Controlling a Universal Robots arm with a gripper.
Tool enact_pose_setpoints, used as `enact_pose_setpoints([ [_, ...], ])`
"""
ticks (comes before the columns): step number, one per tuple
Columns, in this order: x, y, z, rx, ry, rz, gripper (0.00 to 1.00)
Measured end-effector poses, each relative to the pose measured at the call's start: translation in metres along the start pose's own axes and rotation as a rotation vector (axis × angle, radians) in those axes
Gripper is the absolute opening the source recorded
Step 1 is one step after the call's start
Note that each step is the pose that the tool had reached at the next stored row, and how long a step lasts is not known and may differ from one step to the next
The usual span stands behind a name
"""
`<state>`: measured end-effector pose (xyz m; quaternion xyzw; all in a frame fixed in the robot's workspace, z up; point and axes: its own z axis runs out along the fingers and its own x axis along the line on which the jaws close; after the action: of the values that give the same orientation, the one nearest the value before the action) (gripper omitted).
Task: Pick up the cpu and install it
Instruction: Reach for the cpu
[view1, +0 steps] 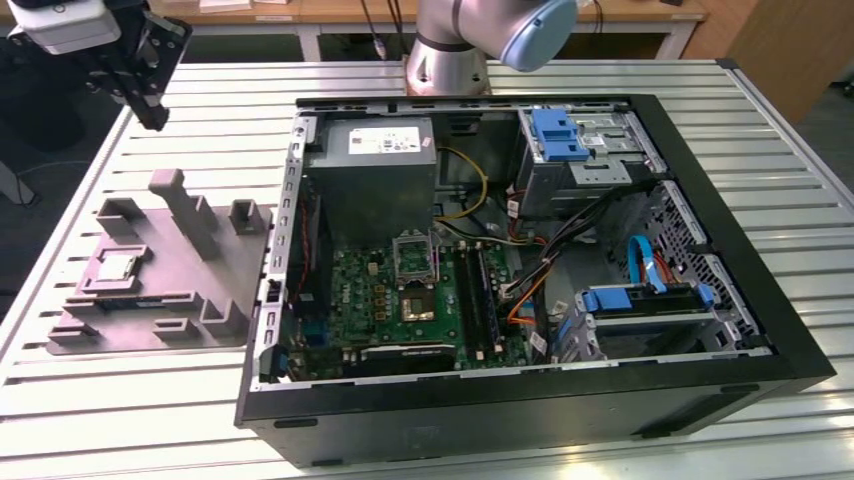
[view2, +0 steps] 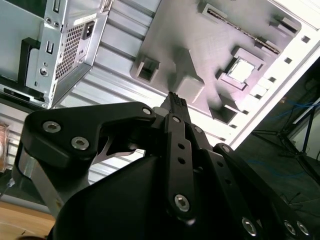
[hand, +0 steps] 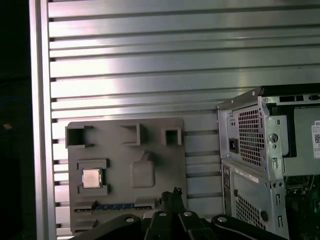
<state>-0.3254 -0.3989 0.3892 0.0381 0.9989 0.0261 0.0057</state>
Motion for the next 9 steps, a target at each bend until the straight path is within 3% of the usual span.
enact_pose_setpoints([
  [9, 0.0055, -0.0005, -0.0001, 0.0, 0.0001, 0.0, 0.11],
])
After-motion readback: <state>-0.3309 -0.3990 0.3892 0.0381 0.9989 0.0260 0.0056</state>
